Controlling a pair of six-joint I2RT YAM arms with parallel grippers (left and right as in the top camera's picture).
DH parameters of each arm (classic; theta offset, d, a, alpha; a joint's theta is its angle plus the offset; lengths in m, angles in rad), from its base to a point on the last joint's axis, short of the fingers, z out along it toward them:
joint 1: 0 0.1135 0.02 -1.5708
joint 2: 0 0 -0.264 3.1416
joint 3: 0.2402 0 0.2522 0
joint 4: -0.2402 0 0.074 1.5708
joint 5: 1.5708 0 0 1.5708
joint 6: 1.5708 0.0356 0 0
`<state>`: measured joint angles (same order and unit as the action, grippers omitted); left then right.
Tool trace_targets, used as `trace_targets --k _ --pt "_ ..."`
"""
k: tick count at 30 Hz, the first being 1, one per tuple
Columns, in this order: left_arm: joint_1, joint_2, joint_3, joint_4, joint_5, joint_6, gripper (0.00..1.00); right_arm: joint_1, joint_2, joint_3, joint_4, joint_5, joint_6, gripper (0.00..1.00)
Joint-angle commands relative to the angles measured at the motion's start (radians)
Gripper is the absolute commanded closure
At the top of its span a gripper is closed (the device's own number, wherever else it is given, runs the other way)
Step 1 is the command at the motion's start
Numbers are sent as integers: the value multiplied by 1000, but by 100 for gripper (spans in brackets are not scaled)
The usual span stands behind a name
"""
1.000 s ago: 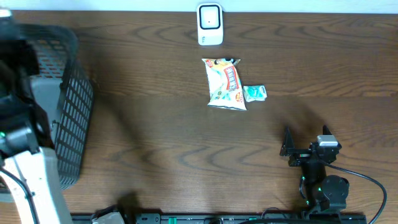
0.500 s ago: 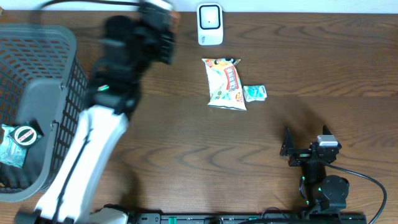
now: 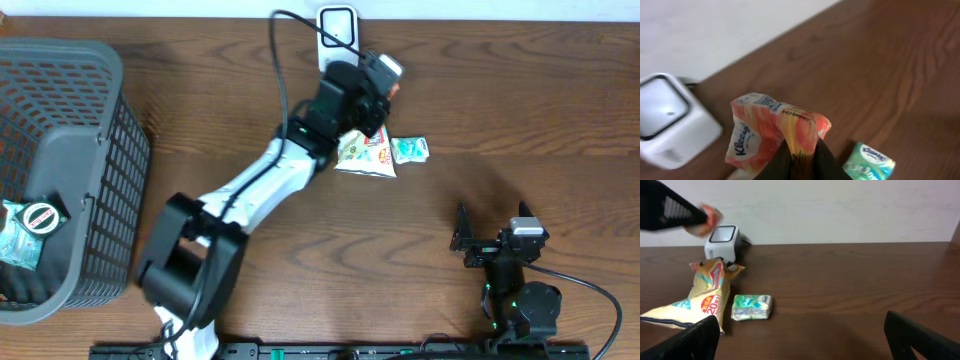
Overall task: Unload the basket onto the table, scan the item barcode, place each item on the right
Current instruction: 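Carry the orange Kleenex pack to the scanner with the left gripper, then release the orange Kleenex pack beside the green pack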
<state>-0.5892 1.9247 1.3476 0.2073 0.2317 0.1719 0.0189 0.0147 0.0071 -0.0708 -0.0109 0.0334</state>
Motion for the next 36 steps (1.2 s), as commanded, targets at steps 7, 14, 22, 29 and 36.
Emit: trace_targets --k 7,14,22,29,36 --pt "-34 68 12 16 4 -10 64 -4 -3 -2 -4 2 6 1" --pt "-28 61 12 60 3 -9 41 -4 -3 -2 -4 2 6 1" --pt "-1 -48 12 33 -72 -9 37 -4 -3 -2 -4 2 7 1" --pt "93 -238 12 -170 -395 -8 27 -4 -3 -2 -4 2 6 1" --pt "319 -436 12 -422 -458 18 19 -4 -3 -2 -4 1 7 1"
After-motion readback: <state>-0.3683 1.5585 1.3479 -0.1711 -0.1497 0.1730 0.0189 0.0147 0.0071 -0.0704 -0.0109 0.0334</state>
